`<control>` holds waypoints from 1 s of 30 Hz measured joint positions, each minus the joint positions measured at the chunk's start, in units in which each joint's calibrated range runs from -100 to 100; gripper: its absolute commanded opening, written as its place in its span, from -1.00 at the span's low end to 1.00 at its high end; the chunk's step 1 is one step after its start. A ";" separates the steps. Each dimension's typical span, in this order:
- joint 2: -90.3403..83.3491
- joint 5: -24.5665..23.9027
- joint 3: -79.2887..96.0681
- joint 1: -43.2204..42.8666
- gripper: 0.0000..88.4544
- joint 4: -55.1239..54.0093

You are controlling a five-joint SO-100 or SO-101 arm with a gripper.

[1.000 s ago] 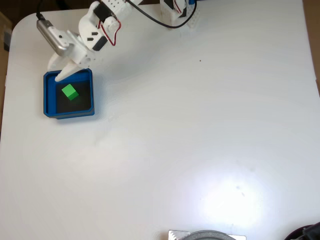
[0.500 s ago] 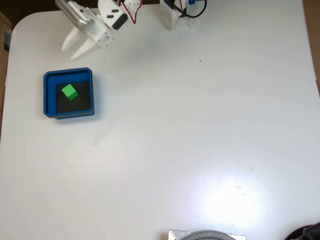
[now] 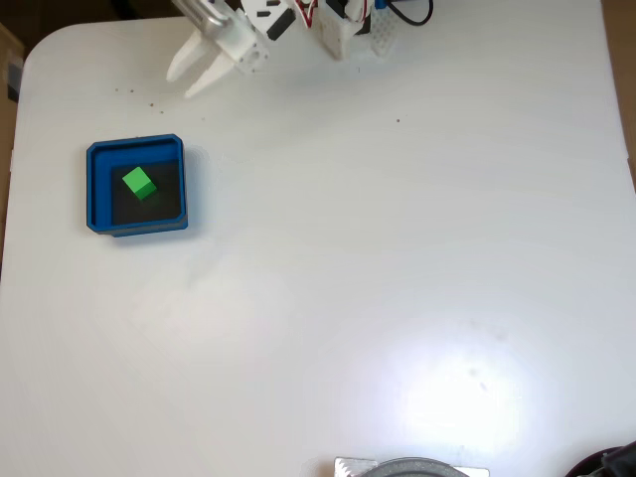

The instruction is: Pick up green cube and drop it in the blue box

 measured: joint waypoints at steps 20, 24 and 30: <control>-26.90 0.00 27.65 0.00 -0.75 0.00; -30.83 0.00 31.77 0.00 -0.86 0.00; -36.26 0.00 34.72 0.00 -0.92 0.00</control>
